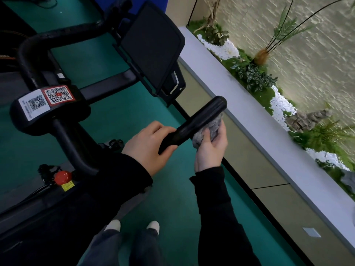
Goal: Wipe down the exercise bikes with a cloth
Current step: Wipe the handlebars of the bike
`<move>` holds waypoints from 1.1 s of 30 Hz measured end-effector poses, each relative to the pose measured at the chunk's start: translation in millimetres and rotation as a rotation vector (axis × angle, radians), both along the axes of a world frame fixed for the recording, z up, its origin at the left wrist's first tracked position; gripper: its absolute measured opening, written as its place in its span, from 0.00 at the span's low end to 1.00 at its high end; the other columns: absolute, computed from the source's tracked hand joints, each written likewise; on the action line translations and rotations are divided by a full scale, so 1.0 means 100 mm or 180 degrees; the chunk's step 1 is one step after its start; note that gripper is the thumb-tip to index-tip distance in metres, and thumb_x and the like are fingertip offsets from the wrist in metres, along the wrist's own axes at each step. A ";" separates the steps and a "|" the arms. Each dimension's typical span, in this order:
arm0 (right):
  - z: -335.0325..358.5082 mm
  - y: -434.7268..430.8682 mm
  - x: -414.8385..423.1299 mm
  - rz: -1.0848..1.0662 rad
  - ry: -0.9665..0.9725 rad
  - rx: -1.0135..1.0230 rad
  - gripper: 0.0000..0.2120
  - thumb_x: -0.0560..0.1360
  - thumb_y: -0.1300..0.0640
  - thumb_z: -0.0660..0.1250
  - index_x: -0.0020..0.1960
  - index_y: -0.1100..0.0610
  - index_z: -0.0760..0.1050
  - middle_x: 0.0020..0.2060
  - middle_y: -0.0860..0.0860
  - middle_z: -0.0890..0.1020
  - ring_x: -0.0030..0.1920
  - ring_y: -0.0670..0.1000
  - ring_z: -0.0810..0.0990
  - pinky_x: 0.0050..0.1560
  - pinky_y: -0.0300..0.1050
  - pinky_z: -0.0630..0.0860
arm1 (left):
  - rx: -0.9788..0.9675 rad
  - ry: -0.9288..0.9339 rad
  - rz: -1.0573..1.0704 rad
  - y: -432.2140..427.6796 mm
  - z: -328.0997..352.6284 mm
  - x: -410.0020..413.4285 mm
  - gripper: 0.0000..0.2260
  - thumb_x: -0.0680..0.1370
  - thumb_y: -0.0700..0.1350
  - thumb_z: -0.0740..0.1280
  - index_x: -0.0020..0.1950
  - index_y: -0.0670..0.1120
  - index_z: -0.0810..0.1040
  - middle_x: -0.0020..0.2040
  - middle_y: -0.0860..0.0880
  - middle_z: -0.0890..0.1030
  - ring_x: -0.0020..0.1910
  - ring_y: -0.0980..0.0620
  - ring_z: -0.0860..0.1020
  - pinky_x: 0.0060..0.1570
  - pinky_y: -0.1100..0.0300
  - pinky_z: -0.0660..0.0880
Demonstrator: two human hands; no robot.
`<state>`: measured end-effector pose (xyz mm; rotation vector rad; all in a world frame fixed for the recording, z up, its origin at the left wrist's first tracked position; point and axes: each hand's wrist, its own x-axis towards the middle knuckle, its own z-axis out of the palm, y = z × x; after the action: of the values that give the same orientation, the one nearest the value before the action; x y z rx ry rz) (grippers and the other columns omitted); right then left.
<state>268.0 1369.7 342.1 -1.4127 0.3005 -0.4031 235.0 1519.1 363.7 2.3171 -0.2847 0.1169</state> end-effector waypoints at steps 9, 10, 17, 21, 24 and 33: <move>-0.09 0.00 -0.10 0.0665 0.0239 0.0645 0.17 0.78 0.72 0.57 0.66 0.67 0.68 0.61 0.60 0.76 0.62 0.58 0.75 0.69 0.61 0.66 | -0.0002 -0.0019 -0.0028 0.00 0.00 0.01 0.16 0.76 0.49 0.67 0.63 0.49 0.75 0.53 0.50 0.75 0.49 0.48 0.75 0.46 0.51 0.75; -0.06 -0.02 -0.05 0.0658 0.0220 0.0688 0.17 0.78 0.73 0.56 0.66 0.67 0.67 0.60 0.61 0.75 0.62 0.58 0.74 0.69 0.62 0.65 | -0.0011 -0.0037 -0.0018 0.00 0.00 0.01 0.16 0.75 0.49 0.67 0.62 0.49 0.75 0.52 0.50 0.75 0.49 0.48 0.76 0.46 0.51 0.75; -0.10 0.03 -0.15 0.1042 0.0411 0.0868 0.21 0.77 0.77 0.53 0.65 0.61 0.67 0.68 0.65 0.69 0.69 0.65 0.67 0.71 0.66 0.59 | 0.0012 -0.0048 -0.0026 0.01 0.00 0.01 0.16 0.76 0.49 0.67 0.63 0.48 0.75 0.53 0.49 0.75 0.48 0.48 0.75 0.46 0.50 0.75; -0.10 -0.05 -0.12 0.1180 0.0555 0.0819 0.25 0.75 0.80 0.52 0.68 0.63 0.66 0.68 0.65 0.69 0.70 0.65 0.66 0.71 0.66 0.58 | 0.0011 -0.0008 -0.0028 0.00 0.01 0.01 0.16 0.76 0.49 0.67 0.63 0.48 0.75 0.53 0.49 0.75 0.49 0.48 0.75 0.47 0.50 0.75; -0.06 -0.11 -0.06 0.1199 0.0660 0.0656 0.24 0.74 0.81 0.52 0.67 0.67 0.65 0.67 0.68 0.69 0.69 0.69 0.65 0.70 0.70 0.57 | -0.0004 -0.0007 -0.0019 0.00 0.02 0.01 0.16 0.76 0.49 0.67 0.63 0.48 0.75 0.53 0.49 0.75 0.49 0.48 0.75 0.48 0.50 0.74; 0.03 -0.18 -0.12 0.1573 0.0714 0.0596 0.19 0.75 0.78 0.55 0.61 0.62 0.70 0.61 0.66 0.74 0.62 0.66 0.72 0.64 0.63 0.68 | 0.0010 0.0060 0.0012 0.00 0.02 0.02 0.16 0.76 0.50 0.67 0.63 0.49 0.75 0.53 0.51 0.75 0.49 0.49 0.76 0.49 0.50 0.75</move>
<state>256.0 1351.5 344.9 -1.2953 0.1557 0.1859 236.9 1519.1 366.1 2.3207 -0.2713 0.0965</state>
